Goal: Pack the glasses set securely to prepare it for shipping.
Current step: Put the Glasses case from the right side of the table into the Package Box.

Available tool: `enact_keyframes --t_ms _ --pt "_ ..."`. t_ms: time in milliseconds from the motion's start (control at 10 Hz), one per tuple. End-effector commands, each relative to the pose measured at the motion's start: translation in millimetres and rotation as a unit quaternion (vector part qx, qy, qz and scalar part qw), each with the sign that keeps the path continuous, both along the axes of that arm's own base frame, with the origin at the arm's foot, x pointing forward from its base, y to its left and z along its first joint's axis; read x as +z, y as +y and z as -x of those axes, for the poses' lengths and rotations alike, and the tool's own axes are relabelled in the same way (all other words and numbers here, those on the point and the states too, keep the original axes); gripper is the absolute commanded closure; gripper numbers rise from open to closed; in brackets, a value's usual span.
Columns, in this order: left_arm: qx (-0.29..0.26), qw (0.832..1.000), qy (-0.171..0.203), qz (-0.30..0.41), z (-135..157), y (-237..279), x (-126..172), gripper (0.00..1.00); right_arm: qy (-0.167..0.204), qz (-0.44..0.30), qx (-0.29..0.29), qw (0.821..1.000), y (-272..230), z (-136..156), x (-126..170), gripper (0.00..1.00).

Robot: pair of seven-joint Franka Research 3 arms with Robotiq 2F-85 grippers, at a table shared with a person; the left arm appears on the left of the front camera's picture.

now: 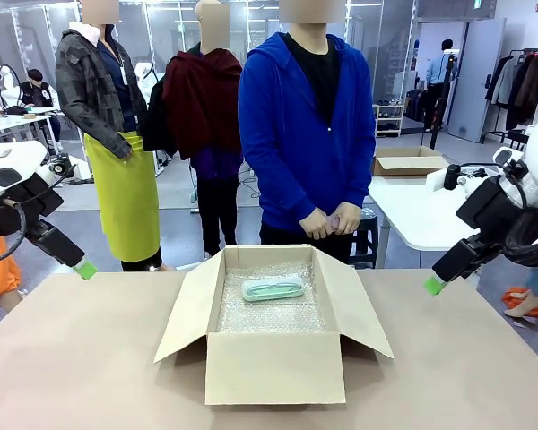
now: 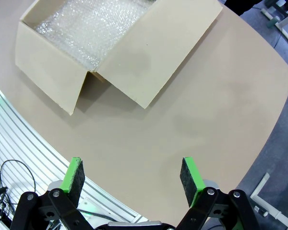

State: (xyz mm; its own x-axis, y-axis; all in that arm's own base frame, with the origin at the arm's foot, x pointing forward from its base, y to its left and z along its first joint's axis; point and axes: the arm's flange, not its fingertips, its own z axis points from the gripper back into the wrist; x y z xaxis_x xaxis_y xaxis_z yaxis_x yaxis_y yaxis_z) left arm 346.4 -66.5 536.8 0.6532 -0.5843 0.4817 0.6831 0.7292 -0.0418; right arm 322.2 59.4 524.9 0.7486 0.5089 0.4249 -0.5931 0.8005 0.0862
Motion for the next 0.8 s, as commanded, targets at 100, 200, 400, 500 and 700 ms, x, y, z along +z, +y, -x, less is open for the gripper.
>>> enact_keyframes --t_ms 100,200,400,500,700 --pt "-0.004 1.000 -0.002 0.006 -0.1 1.8 1.4 0.00 -0.002 0.001 -0.008 1.000 1.1 -0.7 0.1 0.00" --pt "-0.004 1.000 -0.002 0.006 -0.1 1.8 1.4 0.00 -0.002 0.001 -0.008 1.000 1.1 -0.7 0.1 0.00" --pt "-0.004 1.000 -0.002 0.006 -0.1 1.8 1.4 0.00 -0.002 0.001 -0.008 1.000 1.1 -0.7 0.1 0.00" --pt "-0.004 1.000 -0.002 0.006 -0.1 1.8 1.4 0.00 -0.002 0.001 -0.008 1.000 1.1 -0.7 0.1 0.00" --pt "-0.004 1.000 -0.002 0.006 -0.1 1.8 1.4 0.00 -0.002 0.001 -0.008 1.000 1.1 -0.7 0.1 0.00"
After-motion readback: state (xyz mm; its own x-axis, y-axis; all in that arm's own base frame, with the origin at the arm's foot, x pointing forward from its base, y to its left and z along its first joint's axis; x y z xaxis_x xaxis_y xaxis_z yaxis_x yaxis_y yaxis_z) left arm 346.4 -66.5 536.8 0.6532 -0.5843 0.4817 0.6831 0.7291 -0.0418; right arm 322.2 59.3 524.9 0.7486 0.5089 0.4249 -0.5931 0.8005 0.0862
